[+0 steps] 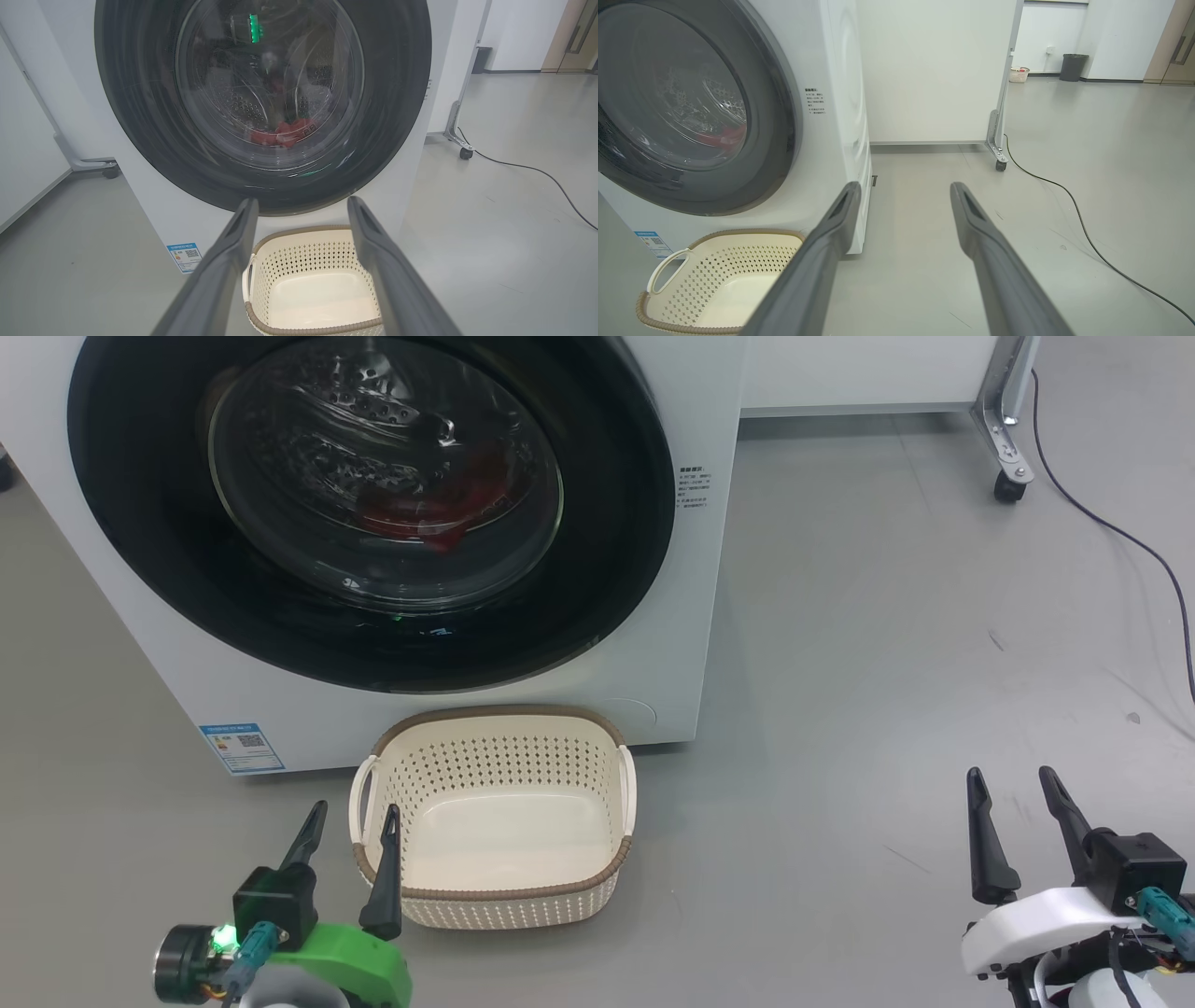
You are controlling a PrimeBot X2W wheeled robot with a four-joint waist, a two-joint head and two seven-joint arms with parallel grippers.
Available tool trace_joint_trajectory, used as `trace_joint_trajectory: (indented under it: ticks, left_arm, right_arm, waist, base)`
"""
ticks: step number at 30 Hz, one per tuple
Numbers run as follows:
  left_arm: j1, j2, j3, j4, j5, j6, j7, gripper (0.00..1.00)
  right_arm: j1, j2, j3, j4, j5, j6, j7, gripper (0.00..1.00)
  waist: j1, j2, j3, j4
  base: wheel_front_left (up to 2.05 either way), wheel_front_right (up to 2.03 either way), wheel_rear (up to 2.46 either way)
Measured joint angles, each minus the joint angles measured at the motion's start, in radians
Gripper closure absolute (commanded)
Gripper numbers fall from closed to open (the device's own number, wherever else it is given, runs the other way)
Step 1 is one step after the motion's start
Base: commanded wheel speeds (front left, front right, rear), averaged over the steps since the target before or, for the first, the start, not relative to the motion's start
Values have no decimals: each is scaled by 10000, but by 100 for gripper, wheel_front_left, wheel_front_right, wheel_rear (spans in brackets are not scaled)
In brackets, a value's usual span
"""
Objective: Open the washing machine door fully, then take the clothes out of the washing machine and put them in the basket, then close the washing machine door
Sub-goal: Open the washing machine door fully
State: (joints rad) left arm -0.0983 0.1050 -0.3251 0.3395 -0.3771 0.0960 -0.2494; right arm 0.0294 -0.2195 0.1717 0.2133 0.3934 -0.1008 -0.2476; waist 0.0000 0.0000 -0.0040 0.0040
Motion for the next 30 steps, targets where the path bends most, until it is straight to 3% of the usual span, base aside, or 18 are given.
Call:
trace_joint_trajectory:
  ticks: [16,17,18,30]
  left_arm:
    - [-7,-50,82,92,4,0,2,0]
    - [-8,-59,90,98,4,0,2,0]
    - [-9,-65,98,100,4,0,2,0]
    - [-35,-153,173,140,15,-2,2,0]
  right_arm:
    - [4,36,-117,-19,-2,0,0,2]
    - [5,50,-138,-19,-2,0,0,55]
    - [5,58,-146,-21,-2,2,0,100]
    - [12,194,-222,-8,107,125,0,100]
  waist:
    - [0,0,9,31]
    - [0,0,10,31]
    - [0,0,11,31]
    - [0,0,47,42]
  base:
    - [0,0,0]
    - [0,0,0]
    - [0,0,0]
    - [0,0,0]
